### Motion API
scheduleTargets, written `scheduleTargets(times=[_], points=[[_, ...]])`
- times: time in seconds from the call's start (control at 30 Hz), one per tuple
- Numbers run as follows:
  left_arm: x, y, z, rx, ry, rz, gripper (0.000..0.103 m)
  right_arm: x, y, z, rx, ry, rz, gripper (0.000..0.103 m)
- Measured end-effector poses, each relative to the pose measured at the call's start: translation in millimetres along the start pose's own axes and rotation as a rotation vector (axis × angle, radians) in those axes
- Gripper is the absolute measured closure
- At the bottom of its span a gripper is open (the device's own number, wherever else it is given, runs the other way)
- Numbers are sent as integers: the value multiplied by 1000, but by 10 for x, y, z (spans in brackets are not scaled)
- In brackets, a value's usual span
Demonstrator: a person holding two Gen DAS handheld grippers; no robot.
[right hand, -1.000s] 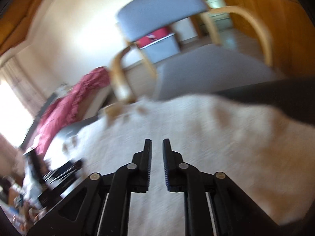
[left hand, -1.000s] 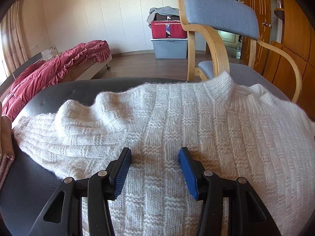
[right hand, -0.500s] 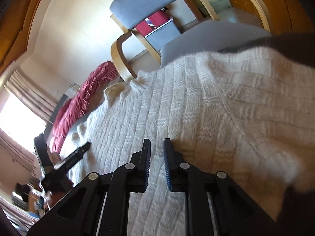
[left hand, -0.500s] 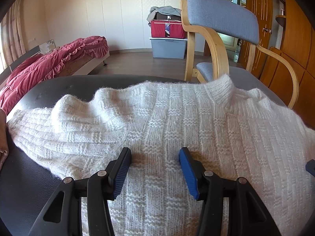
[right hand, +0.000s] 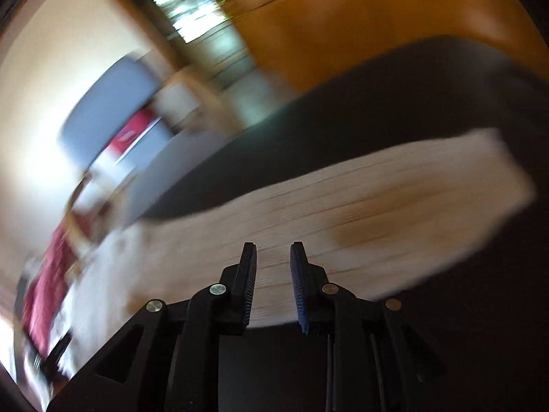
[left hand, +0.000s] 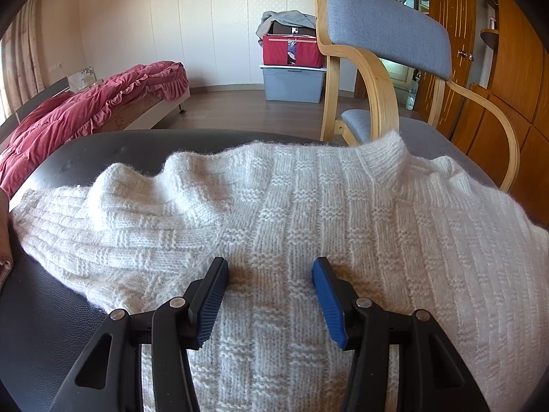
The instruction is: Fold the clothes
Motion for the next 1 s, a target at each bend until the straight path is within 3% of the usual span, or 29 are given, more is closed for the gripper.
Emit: scheduleTargets(times=[0.03, 0.1, 0.2, 0.4, 0.67, 0.83, 1.0], points=[[-3, -1, 2, -1, 1, 0, 51, 77, 70, 175, -63, -6, 32, 61], [-10, -2, 2, -3, 2, -1, 50, 211, 210, 471, -176, -11, 95, 53], [-14, -2, -1, -3, 2, -1, 50, 349, 301, 801, -277, -20, 136, 42], [-14, -3, 1, -5, 4, -1, 50, 455, 133, 1056, -330, -31, 97, 42], [-18, 2, -9, -9, 8, 0, 50, 390, -104, 797, -397, 87, 54, 41], [-19, -5, -18, -12, 11, -1, 50, 419, -147, 663, -340, 137, 41, 81], [-23, -7, -24, -14, 14, -2, 50, 504, -48, 441, -252, 111, 68, 83]])
Point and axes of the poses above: each gripper's, at about its wrist camera, not at the fingertips, and y roughly against the way its jaws point, z to its right, x to its top, the point moved 1 cm from there along -y, roughly the way its jaws point, and after that the axes turned 12 degrees about z, right-handed, at the moved point
